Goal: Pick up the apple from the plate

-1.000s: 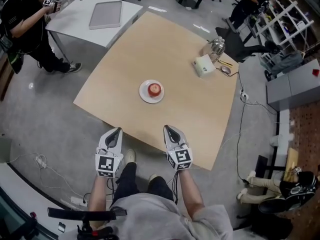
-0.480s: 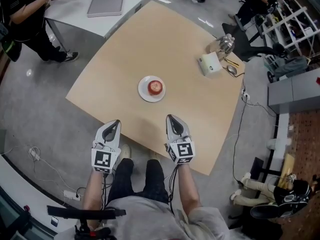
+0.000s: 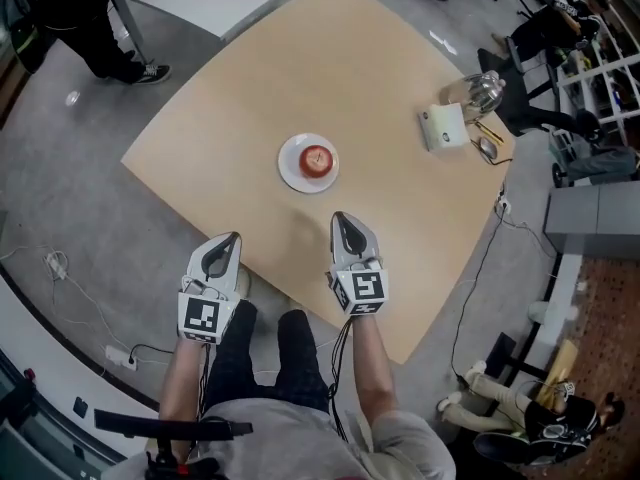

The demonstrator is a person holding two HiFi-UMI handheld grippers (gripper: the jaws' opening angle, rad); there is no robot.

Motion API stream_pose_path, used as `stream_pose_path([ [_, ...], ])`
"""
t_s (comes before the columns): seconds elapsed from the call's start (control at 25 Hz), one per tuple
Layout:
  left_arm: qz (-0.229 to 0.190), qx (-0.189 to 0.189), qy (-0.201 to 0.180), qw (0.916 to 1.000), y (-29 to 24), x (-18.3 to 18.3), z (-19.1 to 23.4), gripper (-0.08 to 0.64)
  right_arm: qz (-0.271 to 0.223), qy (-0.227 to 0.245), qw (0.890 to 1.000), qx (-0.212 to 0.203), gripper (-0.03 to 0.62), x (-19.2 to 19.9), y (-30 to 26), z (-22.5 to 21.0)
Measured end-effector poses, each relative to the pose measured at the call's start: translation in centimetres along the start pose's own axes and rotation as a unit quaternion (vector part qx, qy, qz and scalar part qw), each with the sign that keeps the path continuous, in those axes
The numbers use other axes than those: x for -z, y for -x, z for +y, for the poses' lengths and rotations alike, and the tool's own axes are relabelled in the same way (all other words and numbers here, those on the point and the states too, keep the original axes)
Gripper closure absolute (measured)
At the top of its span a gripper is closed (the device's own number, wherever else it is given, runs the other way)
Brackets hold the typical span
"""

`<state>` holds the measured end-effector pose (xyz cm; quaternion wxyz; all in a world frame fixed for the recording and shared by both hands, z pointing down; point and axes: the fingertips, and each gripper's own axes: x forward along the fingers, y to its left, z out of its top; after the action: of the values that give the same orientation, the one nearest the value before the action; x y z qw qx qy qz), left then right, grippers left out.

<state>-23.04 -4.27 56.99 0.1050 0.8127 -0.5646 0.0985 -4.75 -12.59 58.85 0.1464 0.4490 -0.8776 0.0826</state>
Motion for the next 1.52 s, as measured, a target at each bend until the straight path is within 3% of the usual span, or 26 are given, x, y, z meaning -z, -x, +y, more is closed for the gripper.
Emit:
stream_pose_path([
  [0.44, 0.014, -0.035, 0.012, 0.9992, 0.0, 2.3, -1.1, 0.54, 0.013, 0.019, 0.999, -0.04, 0.555, 1.2, -3.7, -1.3],
  [0.84, 0.023, -0.064, 0.026, 0.9974, 0.9, 3.0, -1.4, 0.54, 0.046, 0.025, 0.996, -0.073, 0.428, 2.5, -6.9, -1.0],
  [1.52, 0.031, -0.096, 0.037, 0.9942, 1.4, 3.8, -0.6, 0.54, 0.069, 0.028, 0.994, -0.074, 0.273, 3.9, -10.5, -1.9],
])
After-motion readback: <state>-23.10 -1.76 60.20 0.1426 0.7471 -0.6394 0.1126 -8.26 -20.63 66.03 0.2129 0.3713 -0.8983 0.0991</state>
